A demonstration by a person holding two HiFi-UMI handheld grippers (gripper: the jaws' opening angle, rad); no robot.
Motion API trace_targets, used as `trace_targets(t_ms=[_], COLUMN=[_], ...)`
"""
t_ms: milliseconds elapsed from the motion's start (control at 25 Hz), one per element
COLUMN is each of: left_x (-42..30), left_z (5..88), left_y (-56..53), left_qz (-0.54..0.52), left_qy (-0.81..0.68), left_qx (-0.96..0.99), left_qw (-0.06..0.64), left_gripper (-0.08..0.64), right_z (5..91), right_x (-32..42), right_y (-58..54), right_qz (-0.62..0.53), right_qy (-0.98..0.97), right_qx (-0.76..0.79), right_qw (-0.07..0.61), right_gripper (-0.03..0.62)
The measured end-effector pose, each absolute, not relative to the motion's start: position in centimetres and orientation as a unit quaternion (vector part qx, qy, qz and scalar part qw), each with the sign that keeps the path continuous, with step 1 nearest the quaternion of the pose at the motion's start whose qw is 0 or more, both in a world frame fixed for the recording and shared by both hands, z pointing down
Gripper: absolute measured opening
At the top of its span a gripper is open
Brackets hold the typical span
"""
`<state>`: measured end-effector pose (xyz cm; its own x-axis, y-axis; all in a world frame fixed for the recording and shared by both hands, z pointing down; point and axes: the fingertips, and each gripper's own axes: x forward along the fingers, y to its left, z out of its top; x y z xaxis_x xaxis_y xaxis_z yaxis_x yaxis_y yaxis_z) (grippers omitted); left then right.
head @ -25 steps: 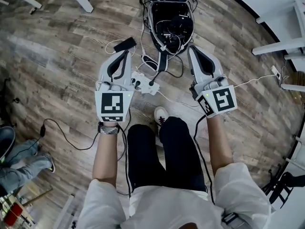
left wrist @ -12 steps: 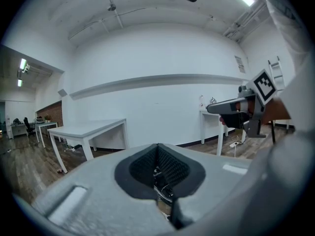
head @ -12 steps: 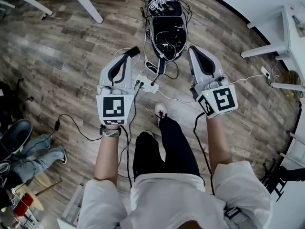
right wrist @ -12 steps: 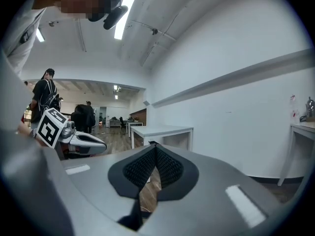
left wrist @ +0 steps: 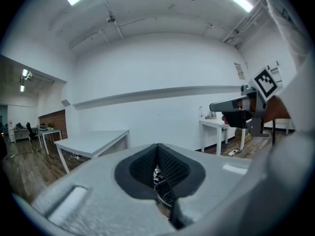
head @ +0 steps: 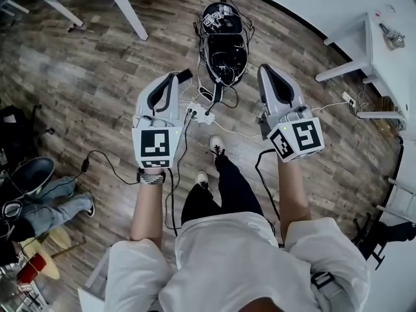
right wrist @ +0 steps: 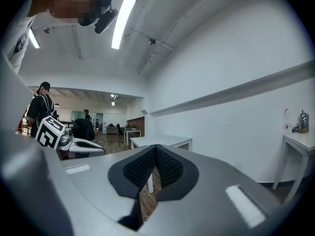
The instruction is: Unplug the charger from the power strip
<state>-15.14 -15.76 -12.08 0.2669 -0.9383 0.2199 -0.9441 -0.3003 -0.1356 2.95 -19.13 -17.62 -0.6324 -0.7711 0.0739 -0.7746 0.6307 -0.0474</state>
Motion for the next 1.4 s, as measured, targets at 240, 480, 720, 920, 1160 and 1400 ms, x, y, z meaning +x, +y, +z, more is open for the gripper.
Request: trace_targets(t_ms=[240, 480, 720, 920, 1160, 1400], left_x=[-14.1, -13.1, -12.2, -11.2, -10.1, -8.6], left_z=[-17.4, -22.0, -25.2, -27.0, -29.1, -29.6], left_y=[-11.3, -6.5, -0.9, 3.7, 7.1, 9.2], left_qz=[0.120, 0.106, 0.097, 0.095, 0.092, 0.096], left_qy=[-0.590, -0.588, -0.585, -0.577, -0.571, -0.570], left_qx=[0.798, 0.802, 0.804, 0.809, 0.813, 0.812], left_qw=[-0.004, -0.023, -0.045, -0.057, -0.074, -0.076], left_gripper=[0.005, 0.005, 0.005, 0.005, 0.005, 0.005], right_z=[-23.3, -26.3, -29.3, -31.4, -32.7, -33.0], right_x=[3.0, 3.7, 5.1, 5.9, 6.5, 8.2], right_y=[-14.6, -9.0, -3.0, 2.2, 6.8, 8.2], right_qz=[0.013, -0.004, -0.018, -0.032, -0.043, -0.040], right_qy=[-0.907, -0.912, -0.908, -0.907, -0.912, -0.911], right_qx=[0.421, 0.410, 0.419, 0.420, 0.407, 0.411], right_qw=[0.011, 0.016, 0.010, 0.004, 0.005, -0.002], right_gripper=[0.002, 0.002, 0.002, 0.002, 0.002, 0.002])
